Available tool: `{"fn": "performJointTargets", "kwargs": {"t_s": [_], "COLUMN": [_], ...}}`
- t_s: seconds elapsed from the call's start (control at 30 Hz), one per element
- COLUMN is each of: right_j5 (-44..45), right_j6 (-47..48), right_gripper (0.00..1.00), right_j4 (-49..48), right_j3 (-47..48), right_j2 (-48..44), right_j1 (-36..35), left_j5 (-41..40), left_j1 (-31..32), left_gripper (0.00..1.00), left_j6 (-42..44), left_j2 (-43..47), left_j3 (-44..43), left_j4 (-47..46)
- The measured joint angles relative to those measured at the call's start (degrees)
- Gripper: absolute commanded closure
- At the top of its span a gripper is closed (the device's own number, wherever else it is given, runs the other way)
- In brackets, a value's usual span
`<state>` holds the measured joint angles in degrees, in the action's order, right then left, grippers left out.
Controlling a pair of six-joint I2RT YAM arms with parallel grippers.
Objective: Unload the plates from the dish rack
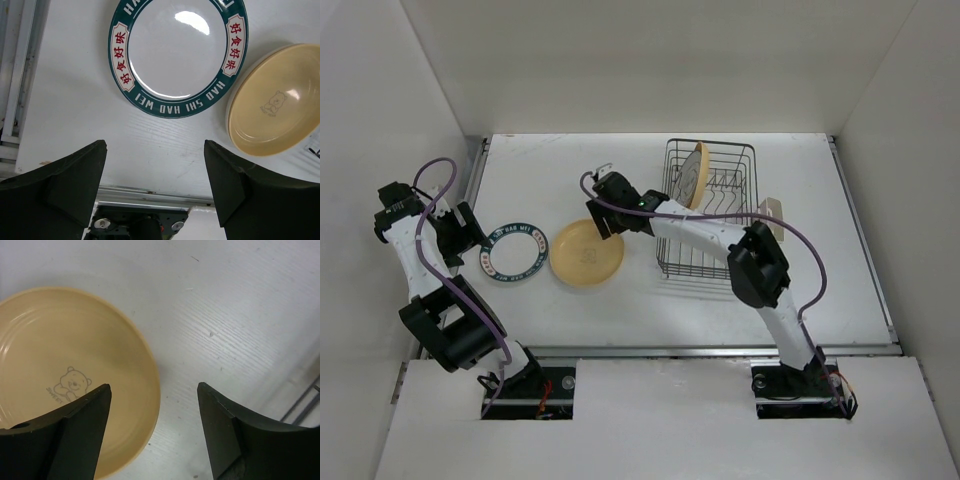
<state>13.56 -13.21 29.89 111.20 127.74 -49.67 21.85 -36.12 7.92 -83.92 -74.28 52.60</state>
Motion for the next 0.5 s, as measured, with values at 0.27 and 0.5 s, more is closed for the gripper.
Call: {"fn": "performJointTargets", "kwargs": {"t_s": [0.27,0.5], "right_j5": [13.4,28.2], "right_j6": [-1.9,-9.3], "right_gripper": [0.28,0.32], "right_j4": [3.3,3.5], "right_j3": [-2.4,-1.0], "right_j2": [-12.0,-28.7], "right_j1": [-2.9,6.9], "left_j5": [-0.1,-0.5], "left_j1": [0.0,0.0], "left_gripper": [0.24,0.24], "left_j6": [0.2,0.8], "left_j2": [0.0,1.0], "left_j3": [0.0,0.0], "left_j4": [0.0,0.0]}}
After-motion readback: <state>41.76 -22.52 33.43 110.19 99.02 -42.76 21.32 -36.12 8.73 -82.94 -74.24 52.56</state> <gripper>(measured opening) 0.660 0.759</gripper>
